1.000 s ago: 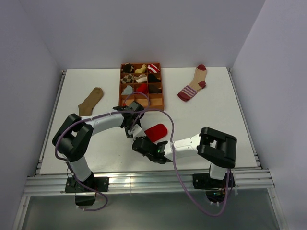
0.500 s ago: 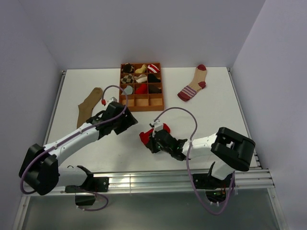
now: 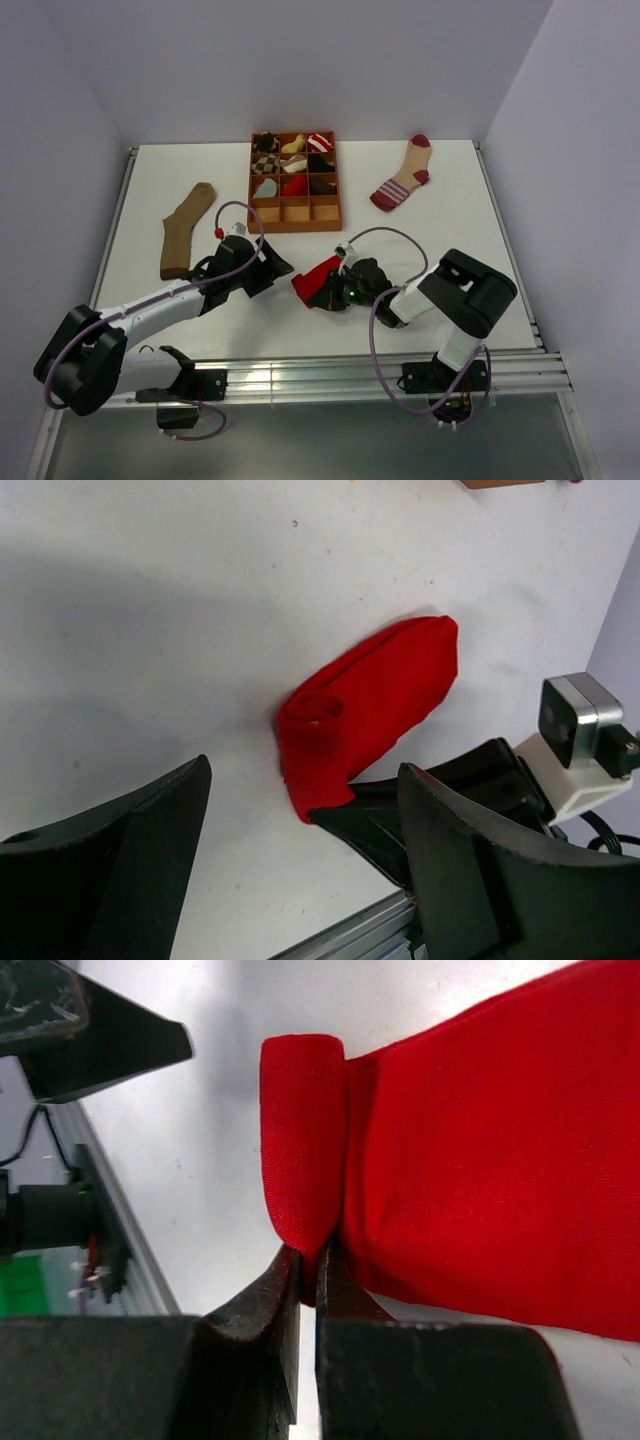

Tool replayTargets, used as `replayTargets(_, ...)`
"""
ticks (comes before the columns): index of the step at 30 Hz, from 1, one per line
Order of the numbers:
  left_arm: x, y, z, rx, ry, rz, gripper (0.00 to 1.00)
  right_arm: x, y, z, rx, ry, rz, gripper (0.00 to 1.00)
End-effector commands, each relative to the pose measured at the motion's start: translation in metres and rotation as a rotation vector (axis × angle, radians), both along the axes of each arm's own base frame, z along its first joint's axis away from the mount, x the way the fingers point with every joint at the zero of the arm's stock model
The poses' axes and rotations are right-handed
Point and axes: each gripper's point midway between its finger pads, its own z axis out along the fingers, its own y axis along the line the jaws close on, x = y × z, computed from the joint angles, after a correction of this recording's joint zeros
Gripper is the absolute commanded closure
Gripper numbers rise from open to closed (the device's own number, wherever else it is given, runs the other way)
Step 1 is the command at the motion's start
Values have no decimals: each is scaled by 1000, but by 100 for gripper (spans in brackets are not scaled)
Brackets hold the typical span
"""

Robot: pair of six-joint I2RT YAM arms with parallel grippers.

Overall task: Roll the socks
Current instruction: Roll the sock at the center of the board.

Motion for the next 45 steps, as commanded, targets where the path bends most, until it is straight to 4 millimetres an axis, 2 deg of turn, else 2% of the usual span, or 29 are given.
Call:
replayTargets(1,11,-22,16,-76,-55,-56,20,-24,-13,-32,-35,161,32,100)
replayTargets(10,8,-29,-22,-42,38,-83,26,-18,-13,-40,-57,205,29,100)
replayTargets(15,6,-30,-33,-21,58,-94,31,-12,-14,-41,-75,211,24,100)
replayTargets(21,1,-24,-59,42,128,-85,45,-6,-13,-41,-91,214,34,100)
replayTargets(22,1,-23,-64,57,141,-81,51,-6,-13,-40,-93,210,36,100)
replayTargets(26,-2,-19,-75,97,182,-80,65,-1,-11,-36,-105,195,43,98)
replayTargets(29,0,-18,-76,128,205,-80,77,4,-10,-32,-120,176,42,93)
replayTargets(30,-7,-11,-81,166,247,-80,83,5,-12,-28,-130,159,42,88)
replayTargets(32,-3,-9,-77,202,251,-74,89,12,-14,-23,-153,126,24,83)
replayTargets(38,-4,-9,-65,336,311,-118,96,31,-25,4,-248,-12,-33,60)
replayTargets(39,-5,-10,-63,350,319,-131,97,30,-25,10,-261,-40,-24,56)
replayTargets(40,4,-12,-60,377,301,-124,98,31,-26,14,-275,-64,-32,55)
replayTargets(41,-1,-9,-61,412,323,-142,98,38,-29,18,-306,-106,-74,53)
replayTargets(42,-1,-10,-60,423,328,-154,98,38,-30,26,-326,-148,-73,49)
replayTargets(44,1,-12,-61,448,346,-177,98,37,-23,39,-365,-224,-82,48)
replayTargets(45,-2,-11,-63,461,367,-189,98,45,-31,43,-430,-284,-135,46)
